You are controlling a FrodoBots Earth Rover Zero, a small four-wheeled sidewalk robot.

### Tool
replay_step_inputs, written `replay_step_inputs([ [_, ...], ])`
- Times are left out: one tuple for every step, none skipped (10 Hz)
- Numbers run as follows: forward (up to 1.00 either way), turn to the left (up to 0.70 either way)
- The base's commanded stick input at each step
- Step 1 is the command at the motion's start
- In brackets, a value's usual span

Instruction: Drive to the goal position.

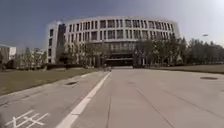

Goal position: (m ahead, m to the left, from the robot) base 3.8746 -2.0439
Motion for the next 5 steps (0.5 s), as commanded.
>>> replay_step_inputs([
  [0.7,0.0],
  [0.7,0.0],
  [0.7,0.0],
  [0.7,0.0],
  [0.7,0.0],
])
